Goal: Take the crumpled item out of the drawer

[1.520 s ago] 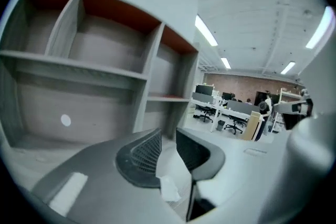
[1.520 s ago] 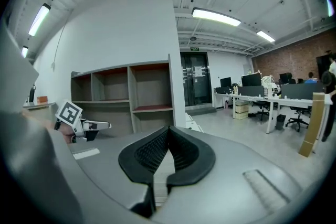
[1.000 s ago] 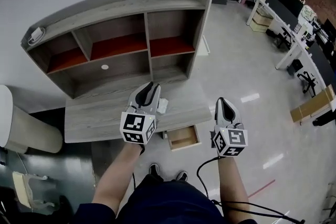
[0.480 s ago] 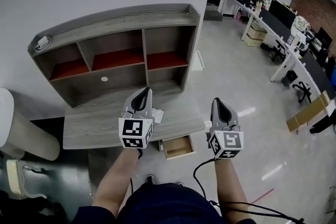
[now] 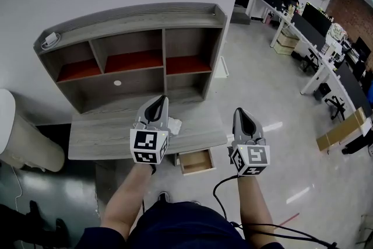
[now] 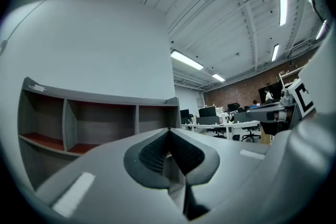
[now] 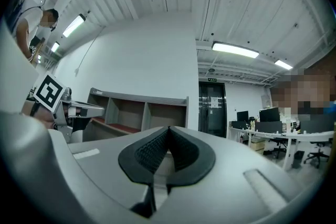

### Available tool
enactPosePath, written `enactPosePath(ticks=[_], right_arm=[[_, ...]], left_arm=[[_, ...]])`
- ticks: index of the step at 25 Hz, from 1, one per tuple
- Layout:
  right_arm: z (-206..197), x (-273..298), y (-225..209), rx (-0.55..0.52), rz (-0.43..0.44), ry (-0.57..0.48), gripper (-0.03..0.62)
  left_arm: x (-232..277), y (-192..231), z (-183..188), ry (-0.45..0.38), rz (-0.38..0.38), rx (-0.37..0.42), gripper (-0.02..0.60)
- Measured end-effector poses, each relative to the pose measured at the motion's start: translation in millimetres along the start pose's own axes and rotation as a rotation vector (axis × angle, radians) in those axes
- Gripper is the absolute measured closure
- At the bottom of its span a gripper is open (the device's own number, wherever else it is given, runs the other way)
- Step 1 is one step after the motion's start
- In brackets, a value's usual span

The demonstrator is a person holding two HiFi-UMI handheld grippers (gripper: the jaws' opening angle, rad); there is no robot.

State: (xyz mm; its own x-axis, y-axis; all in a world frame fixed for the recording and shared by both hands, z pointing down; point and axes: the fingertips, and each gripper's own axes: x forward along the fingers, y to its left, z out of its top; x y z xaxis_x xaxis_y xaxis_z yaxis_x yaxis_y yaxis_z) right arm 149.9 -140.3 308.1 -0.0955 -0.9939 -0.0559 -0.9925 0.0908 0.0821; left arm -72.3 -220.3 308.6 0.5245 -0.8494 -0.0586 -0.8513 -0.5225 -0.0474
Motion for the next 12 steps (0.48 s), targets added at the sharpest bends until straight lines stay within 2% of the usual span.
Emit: enactPosePath(ticks=[12], right_arm=[[1.9, 7.6, 3.0, -0.002, 0.006, 0.004, 0.588]], left_arm=[[5.5, 7.9, -3.8, 0.011, 0.000, -0.004, 0.577]])
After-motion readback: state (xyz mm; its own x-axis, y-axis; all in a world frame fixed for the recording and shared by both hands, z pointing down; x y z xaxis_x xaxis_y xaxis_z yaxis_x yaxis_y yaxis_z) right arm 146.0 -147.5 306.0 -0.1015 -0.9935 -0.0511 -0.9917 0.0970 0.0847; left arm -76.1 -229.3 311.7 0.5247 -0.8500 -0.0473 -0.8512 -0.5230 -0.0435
